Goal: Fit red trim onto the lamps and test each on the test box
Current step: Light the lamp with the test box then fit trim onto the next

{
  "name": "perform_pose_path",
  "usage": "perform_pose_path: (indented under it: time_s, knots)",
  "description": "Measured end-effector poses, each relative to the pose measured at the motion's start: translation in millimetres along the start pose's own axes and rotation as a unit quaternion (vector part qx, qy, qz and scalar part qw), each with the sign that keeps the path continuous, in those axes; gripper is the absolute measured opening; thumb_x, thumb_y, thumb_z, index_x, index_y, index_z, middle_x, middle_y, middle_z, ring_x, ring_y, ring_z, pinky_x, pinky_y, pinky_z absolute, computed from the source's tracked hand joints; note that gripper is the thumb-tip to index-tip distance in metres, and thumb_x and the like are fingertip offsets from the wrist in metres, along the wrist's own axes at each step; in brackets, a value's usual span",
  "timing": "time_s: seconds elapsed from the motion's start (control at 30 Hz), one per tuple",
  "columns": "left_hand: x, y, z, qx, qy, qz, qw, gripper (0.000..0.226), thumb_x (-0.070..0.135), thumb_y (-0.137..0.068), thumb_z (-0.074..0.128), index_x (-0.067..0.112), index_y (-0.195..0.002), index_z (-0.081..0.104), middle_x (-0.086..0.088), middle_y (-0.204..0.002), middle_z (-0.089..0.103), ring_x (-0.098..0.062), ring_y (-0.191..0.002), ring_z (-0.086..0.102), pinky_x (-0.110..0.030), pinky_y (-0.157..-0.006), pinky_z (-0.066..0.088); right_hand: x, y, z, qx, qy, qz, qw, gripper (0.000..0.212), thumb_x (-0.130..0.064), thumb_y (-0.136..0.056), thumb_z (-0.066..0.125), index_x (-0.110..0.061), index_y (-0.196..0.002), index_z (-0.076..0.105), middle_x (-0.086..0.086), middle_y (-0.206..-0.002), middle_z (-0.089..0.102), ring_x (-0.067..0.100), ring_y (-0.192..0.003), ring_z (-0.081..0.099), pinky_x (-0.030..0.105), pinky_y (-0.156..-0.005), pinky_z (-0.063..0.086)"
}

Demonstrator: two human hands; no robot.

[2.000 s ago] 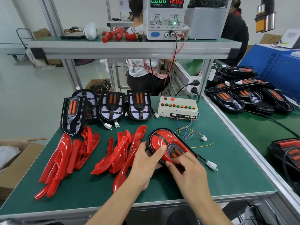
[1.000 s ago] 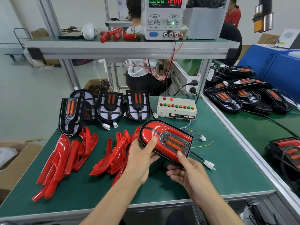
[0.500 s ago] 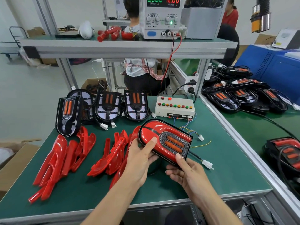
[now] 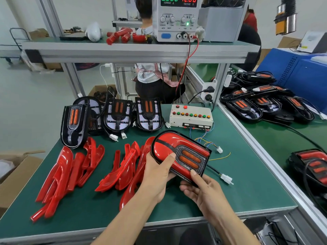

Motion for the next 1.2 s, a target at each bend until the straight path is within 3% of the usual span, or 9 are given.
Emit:
perform_pose_path:
  time_s: [0.27,0.4,0.63,0.83,1.1,1.2]
  knots:
    - [5.4,3.8,0.9,0.017,0.004,0.011,1.000,0.040,0.005,-0.095,0.069,0.017,-0.130,0.054,-0.013,-0.119,0.072,-0.032,-0.108,0.072,-0.052,-0.087,0.061,1.1,-1.2,1.2,-0.005,-0.004,0.000,1.000,0.047,-0.032,-0.080,0.073,0.002,-0.111,0.068,0.026,-0.087,0.074,0.028,-0.073,0.075,0.026,-0.062,0.060]
    - [4.6,5.9,1.9,0.014,0.010,0.001,1.000,0.044,0.009,-0.093,0.072,0.018,-0.132,0.054,-0.012,-0.121,0.072,-0.032,-0.110,0.071,-0.056,-0.092,0.059,1.0,-1.3,1.2,-0.001,-0.003,-0.002,1.000,0.045,-0.032,-0.080,0.072,0.001,-0.110,0.068,0.025,-0.085,0.074,0.028,-0.072,0.074,0.026,-0.062,0.061]
    - [9.2,6.2,2.6,-0.018,0.076,-0.041,0.996,0.060,0.050,-0.086,0.064,0.019,-0.137,0.053,-0.013,-0.121,0.074,-0.032,-0.109,0.072,-0.050,-0.091,0.059,-2.2,0.7,1.2,-0.012,-0.002,-0.018,1.000,0.044,-0.032,-0.083,0.070,0.002,-0.111,0.068,0.026,-0.088,0.074,0.028,-0.075,0.074,0.027,-0.065,0.061]
    - [9.3,5.8,2.9,0.022,0.104,-0.031,0.994,0.032,0.027,-0.100,0.060,0.016,-0.130,0.061,-0.011,-0.115,0.076,-0.028,-0.103,0.074,-0.041,-0.083,0.061,0.9,1.8,4.0,-0.019,-0.017,-0.015,1.000,0.044,-0.030,-0.084,0.069,0.002,-0.114,0.065,0.028,-0.096,0.075,0.030,-0.078,0.075,0.028,-0.065,0.061]
    - [10.4,7.1,3.8,0.037,0.088,-0.037,0.995,0.031,0.022,-0.102,0.058,0.011,-0.132,0.060,-0.014,-0.119,0.074,-0.036,-0.114,0.069,-0.043,-0.086,0.061,4.1,1.2,2.1,-0.022,-0.026,-0.009,0.999,0.042,-0.028,-0.085,0.068,0.002,-0.113,0.065,0.029,-0.095,0.074,0.031,-0.079,0.075,0.028,-0.067,0.061]
    - [12.2,7.5,4.4,0.023,0.077,-0.041,0.996,0.033,0.023,-0.103,0.056,0.012,-0.134,0.059,-0.015,-0.121,0.073,-0.035,-0.114,0.069,-0.049,-0.095,0.058,4.2,0.8,2.1,-0.023,-0.025,-0.013,0.999,0.041,-0.029,-0.085,0.068,0.002,-0.112,0.065,0.029,-0.095,0.074,0.031,-0.079,0.075,0.028,-0.067,0.062]
Point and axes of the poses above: each hand's wrist, its own y-axis away from the middle knuckle, its own z-axis out of the palm, x = y × z, the point moved 6 cm from there along -y, towards the middle knuckle
